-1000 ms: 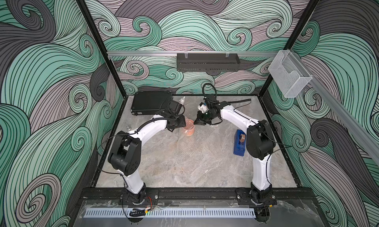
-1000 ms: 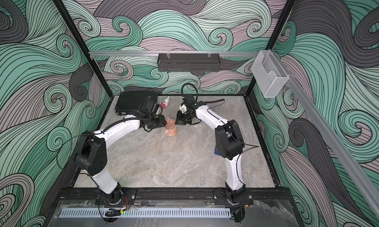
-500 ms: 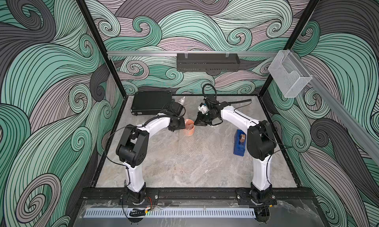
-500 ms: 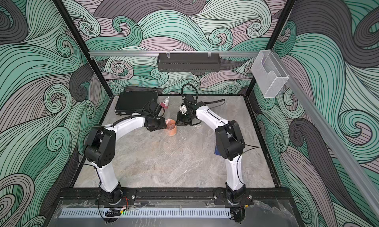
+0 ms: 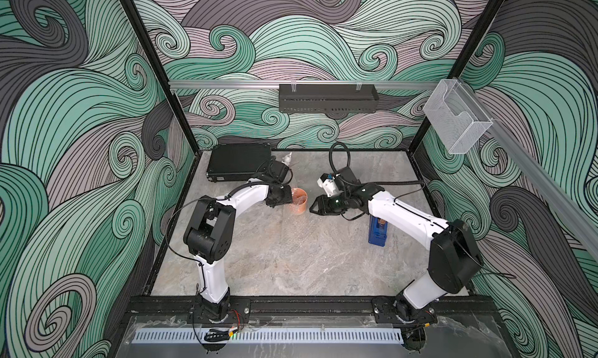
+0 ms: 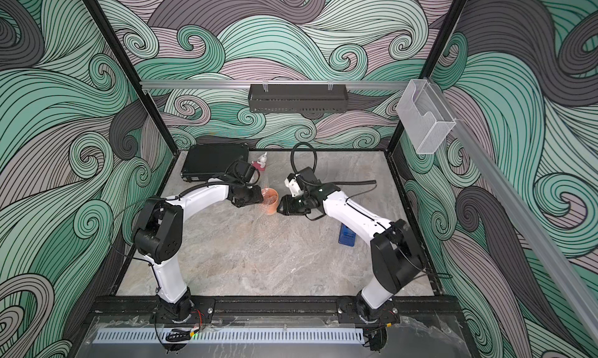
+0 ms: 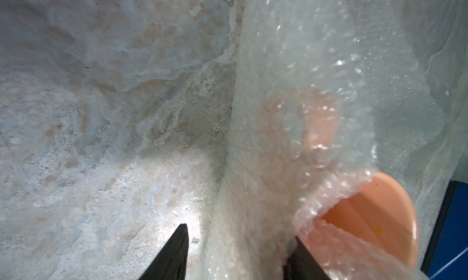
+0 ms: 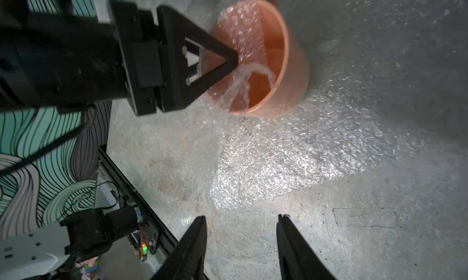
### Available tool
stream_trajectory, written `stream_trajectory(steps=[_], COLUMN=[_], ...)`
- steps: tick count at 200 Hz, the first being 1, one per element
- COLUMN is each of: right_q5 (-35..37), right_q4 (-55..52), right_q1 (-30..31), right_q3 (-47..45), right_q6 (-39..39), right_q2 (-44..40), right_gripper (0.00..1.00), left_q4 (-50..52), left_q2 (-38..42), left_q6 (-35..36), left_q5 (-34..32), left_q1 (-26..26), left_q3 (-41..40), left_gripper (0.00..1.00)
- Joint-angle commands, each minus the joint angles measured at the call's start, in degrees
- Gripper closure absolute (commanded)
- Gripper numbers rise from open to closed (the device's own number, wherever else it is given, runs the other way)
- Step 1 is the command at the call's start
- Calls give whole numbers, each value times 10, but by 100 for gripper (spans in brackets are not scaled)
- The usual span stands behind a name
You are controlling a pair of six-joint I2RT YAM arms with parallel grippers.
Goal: Wrap mugs in bubble wrap
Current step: Wrap the mug in bubble wrap.
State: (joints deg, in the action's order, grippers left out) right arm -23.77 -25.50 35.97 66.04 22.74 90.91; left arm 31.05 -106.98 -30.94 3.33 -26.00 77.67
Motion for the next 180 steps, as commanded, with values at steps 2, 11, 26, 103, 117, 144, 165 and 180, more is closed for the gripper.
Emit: stream_trajectory(steps=[2, 11, 26, 103, 117, 144, 165, 180], right_q5=[19, 41, 89, 209, 215, 220, 227, 234], right_q4=[87, 101, 103, 117, 130, 153, 165, 166], right_q1=[39, 63, 113, 248, 258, 270, 274, 276], right_q3=[-55, -75, -87, -72, -73, -74, -70, -65], right_q6=[-98, -136, -207, -345, -350, -352, -351, -349], right_q2=[-29, -38, -44, 33, 49, 81, 105, 121], right_gripper=[50, 48, 46, 45, 43, 40, 38, 37], left_q4=[14, 13, 13, 16, 16, 16, 15, 16], left_q2=[-15, -17, -20, -29, -29, -30, -30, -30], left_q6=[13, 13, 14, 19, 19, 21, 22, 23], left_q5=[11, 13, 16, 21, 22, 26, 26, 26], left_q1=[3, 3, 3, 5, 7, 8, 9, 11], left_q3=[3, 4, 5, 9, 8, 7, 7, 7], left_gripper=[46, 46, 46, 47, 47, 47, 47, 47])
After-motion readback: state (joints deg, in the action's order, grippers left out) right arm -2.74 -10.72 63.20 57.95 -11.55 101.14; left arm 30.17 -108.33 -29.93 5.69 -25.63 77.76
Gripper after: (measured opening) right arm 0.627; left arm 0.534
